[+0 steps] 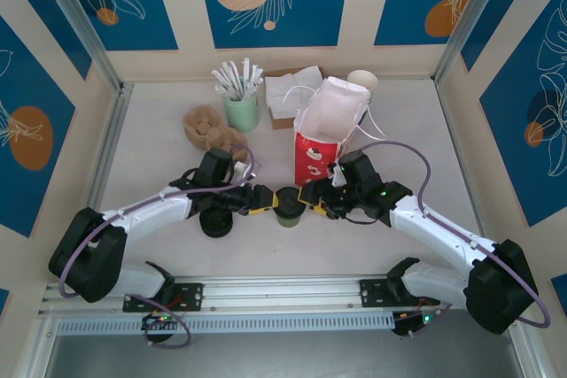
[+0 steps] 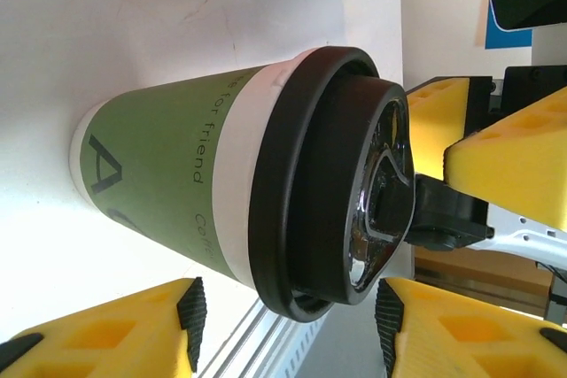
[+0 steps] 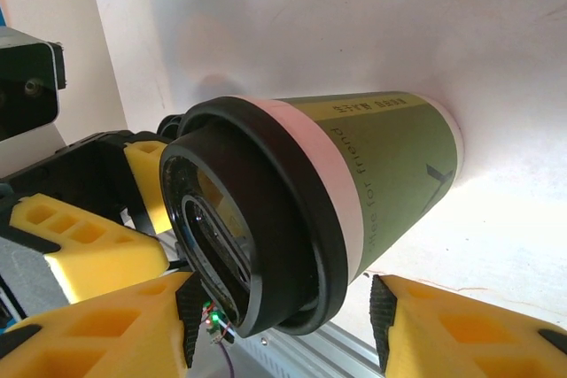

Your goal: Pack the takeout coffee

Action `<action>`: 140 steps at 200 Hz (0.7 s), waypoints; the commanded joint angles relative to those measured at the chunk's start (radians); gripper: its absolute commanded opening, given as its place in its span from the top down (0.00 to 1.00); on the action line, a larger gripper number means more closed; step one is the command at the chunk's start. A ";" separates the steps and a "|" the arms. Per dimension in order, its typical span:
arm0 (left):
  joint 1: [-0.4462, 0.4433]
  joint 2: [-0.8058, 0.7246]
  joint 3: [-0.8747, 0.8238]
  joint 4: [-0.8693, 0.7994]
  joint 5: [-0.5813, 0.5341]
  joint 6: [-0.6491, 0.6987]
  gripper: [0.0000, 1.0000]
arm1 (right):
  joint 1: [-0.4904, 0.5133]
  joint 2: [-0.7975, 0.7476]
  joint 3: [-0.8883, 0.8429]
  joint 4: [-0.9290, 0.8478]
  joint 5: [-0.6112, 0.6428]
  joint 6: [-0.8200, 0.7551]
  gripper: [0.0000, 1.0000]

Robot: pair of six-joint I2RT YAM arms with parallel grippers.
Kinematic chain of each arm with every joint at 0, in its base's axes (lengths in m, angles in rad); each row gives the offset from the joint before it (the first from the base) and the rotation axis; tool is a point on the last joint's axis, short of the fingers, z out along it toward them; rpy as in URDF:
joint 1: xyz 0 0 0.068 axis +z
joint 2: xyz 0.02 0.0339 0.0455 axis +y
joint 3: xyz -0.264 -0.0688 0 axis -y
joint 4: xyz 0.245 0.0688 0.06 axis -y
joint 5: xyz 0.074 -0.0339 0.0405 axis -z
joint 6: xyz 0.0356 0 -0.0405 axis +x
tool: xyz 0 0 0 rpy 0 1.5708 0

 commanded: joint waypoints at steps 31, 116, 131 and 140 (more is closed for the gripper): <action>0.011 -0.015 0.090 -0.141 -0.043 0.163 0.42 | 0.017 0.000 0.018 -0.012 0.032 -0.002 0.46; -0.022 0.075 0.185 -0.245 -0.123 0.290 0.42 | 0.032 -0.005 0.021 -0.026 0.044 -0.001 0.44; -0.023 0.087 0.191 -0.245 -0.130 0.295 0.42 | 0.035 -0.007 0.020 -0.026 0.044 0.000 0.42; -0.023 0.094 0.195 -0.241 -0.130 0.296 0.42 | 0.036 -0.009 0.019 -0.026 0.047 0.000 0.42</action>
